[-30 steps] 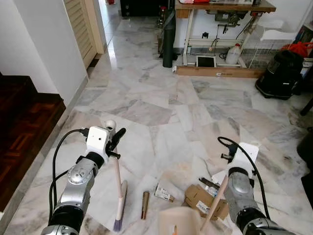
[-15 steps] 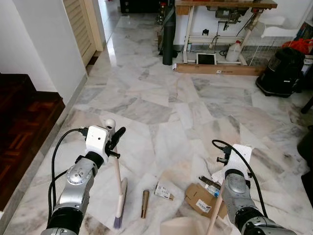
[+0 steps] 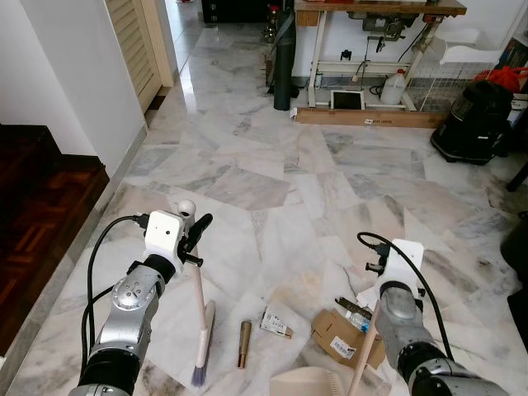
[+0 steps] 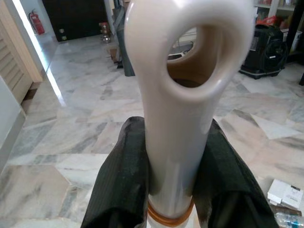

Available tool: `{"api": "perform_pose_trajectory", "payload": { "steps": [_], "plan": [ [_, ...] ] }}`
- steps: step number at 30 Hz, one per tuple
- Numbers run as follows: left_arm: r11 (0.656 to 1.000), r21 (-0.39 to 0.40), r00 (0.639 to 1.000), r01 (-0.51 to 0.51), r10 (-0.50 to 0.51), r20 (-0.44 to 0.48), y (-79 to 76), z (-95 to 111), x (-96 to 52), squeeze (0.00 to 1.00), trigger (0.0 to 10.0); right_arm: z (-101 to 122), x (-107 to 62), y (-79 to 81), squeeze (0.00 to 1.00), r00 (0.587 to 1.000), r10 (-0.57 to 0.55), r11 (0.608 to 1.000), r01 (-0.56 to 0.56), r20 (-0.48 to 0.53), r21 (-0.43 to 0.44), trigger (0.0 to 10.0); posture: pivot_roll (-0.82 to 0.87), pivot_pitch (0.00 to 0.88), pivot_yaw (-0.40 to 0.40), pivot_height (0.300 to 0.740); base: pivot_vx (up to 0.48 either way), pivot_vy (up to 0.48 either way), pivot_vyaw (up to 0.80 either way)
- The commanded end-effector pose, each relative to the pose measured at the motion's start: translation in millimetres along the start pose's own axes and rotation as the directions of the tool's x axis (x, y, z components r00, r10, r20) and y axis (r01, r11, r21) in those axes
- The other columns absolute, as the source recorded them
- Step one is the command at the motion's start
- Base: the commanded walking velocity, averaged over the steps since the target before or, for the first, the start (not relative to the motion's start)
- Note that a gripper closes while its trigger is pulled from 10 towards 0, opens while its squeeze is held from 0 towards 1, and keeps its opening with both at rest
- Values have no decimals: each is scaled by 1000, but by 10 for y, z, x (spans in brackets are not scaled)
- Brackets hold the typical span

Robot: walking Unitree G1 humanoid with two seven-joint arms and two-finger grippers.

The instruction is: Sweep floor

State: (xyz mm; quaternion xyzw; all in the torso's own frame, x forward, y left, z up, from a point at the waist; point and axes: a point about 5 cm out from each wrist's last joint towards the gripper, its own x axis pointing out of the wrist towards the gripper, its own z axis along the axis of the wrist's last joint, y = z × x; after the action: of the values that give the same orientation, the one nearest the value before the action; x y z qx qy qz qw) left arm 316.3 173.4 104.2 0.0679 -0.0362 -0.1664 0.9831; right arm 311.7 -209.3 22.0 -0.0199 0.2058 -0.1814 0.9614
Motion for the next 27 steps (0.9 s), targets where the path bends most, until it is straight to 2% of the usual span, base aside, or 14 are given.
{"api": "perform_pose_trajectory", "payload": {
  "steps": [1,7,14,18,19,20,21,27],
  "plan": [
    [1000,15,1000,18,-18,23,-6,80,55,0,10000,-370,-92,-28,0,982,1,1000,-7,-190,-30,10000,54,14,-14,740,0,0,0],
    [1000,12,999,19,-19,25,-8,93,90,0,10000,-513,-131,-27,0,949,35,993,-68,-313,-97,10000,46,2,-19,740,0,0,0],
    [1000,6,999,22,-22,30,-28,110,124,0,10000,-560,-149,4,0,909,71,991,-111,-410,-74,10000,37,0,-23,740,0,0,0],
    [1000,6,999,23,-23,34,-35,122,139,0,10000,-504,-126,14,0,917,69,992,-106,-392,-73,10000,39,0,-24,740,0,0,0],
    [1000,7,999,20,-20,39,-31,128,141,0,10000,-406,-88,24,0,940,62,995,-87,-335,-58,10000,38,0,-22,740,0,0,0],
    [1000,7,999,20,-20,39,-31,128,141,0,10000,-406,-88,24,0,940,62,995,-87,-335,-58,10000,38,0,-22,740,0,0,0],
    [1000,8,999,20,-20,41,-31,130,143,0,10000,-282,-49,47,0,965,69,997,-75,-254,-17,10000,38,0,-22,740,0,0,0],
    [1000,8,999,18,-19,45,-31,134,148,0,10000,-176,-24,39,0,985,44,999,-44,-167,4,10000,41,0,-23,740,0,0,0]
  ]
}}
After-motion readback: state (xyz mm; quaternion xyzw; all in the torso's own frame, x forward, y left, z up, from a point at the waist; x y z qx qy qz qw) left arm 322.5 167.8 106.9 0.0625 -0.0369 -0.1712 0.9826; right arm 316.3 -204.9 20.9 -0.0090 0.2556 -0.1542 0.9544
